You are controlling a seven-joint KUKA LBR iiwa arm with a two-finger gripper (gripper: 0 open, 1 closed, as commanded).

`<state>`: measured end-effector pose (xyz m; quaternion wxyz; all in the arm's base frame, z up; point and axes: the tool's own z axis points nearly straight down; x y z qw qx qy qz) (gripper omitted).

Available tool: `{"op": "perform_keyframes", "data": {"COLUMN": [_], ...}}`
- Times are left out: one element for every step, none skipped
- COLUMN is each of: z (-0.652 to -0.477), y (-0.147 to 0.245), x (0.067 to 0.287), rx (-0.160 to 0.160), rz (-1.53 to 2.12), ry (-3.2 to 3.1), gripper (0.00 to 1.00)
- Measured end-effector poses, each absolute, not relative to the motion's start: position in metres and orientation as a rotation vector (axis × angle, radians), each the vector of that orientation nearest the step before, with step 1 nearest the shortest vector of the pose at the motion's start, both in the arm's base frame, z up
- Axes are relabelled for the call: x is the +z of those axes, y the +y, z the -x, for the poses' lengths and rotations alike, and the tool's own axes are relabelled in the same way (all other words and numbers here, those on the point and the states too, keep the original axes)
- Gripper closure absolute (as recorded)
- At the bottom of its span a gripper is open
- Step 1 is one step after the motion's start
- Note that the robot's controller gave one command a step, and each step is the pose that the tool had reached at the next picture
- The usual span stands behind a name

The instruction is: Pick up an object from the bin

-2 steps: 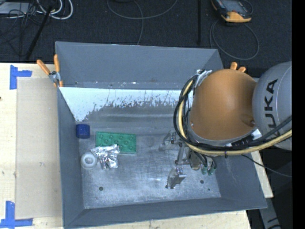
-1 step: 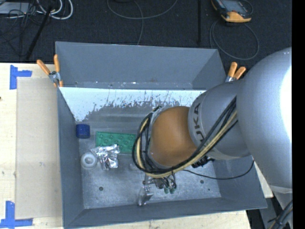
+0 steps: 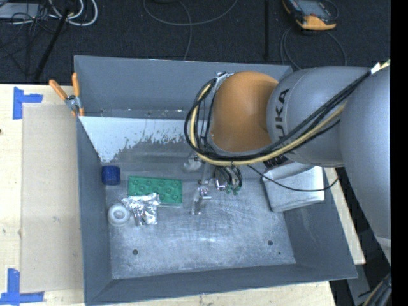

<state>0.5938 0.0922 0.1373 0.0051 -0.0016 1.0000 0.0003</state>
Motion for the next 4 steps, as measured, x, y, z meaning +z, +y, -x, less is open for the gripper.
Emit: {"op": "perform_keyframes", "data": {"z": [-0.599, -0.600, -0.593, -0.614], "y": [0.181, 0.177, 0.203, 0.175], "x": [0.098, 0.099, 0.196, 0.228], "rx": [0.004, 0.000, 0.006, 0.000], "rz": [-0.147, -0.155, -0.173, -0.163], "ry": [3.140, 3.138, 3.130, 3.131], "gripper": [0.00, 1.00, 1.00, 1.00]}}
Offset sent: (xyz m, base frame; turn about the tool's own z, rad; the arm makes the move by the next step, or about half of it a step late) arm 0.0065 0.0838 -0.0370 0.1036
